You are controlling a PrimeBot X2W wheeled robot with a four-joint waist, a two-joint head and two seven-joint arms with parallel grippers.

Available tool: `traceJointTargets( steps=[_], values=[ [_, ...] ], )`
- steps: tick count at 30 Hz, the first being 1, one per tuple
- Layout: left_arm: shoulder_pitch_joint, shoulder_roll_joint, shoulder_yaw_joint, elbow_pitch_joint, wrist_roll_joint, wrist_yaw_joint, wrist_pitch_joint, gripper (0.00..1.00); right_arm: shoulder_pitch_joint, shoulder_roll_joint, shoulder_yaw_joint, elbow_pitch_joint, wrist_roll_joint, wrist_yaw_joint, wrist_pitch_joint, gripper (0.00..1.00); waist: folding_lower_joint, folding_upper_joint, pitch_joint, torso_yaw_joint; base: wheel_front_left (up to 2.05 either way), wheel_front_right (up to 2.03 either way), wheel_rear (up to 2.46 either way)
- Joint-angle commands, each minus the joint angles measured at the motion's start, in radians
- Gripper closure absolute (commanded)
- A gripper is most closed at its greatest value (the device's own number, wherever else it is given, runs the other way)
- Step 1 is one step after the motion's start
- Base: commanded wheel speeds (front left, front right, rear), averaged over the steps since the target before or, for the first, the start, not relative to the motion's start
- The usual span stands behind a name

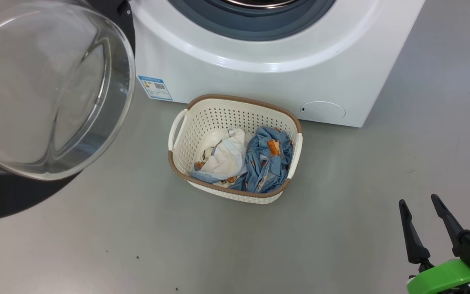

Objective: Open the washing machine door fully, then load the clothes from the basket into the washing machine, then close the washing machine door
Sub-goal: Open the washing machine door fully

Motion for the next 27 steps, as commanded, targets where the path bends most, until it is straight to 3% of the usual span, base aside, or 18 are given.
traceJointTargets(
  steps=[1, 11, 20, 27],
  values=[
    [-0.04, 0.078, 0.057, -0.004, 0.014, -0.003, -0.009, 1.0, -0.027, -0.015, 0.026, -0.023, 0.006, 0.009, -0.011, 0.0, 0.0, -0.0001, 0.001, -0.002, 0.0, 0.0, 0.0],
    [-0.066, 0.066, 0.14, 0.048, 0.071, -0.052, -0.009, 1.0, -0.034, -0.015, 0.028, -0.02, 0.006, 0.009, -0.011, 0.0, 0.0, -0.0001, 0.002, -0.008, 0.0, 0.0, 0.0],
    [0.035, -0.024, 0.208, -0.053, 0.144, -0.07, -0.009, 1.0, -0.028, -0.006, 0.027, -0.016, 0.005, 0.009, -0.011, 0.0, 0.0, -0.0001, -0.012, -0.009, 0.0, 0.0, 0.0],
    [0.131, -0.106, 0.24, -0.171, 0.217, -0.116, -0.009, 1.0, -0.021, -0.003, 0.027, -0.014, 0.005, 0.009, -0.012, 0.0, 0.0, -0.0001, -0.032, -0.014, 0.0, 0.0, 0.0]
  ],
)
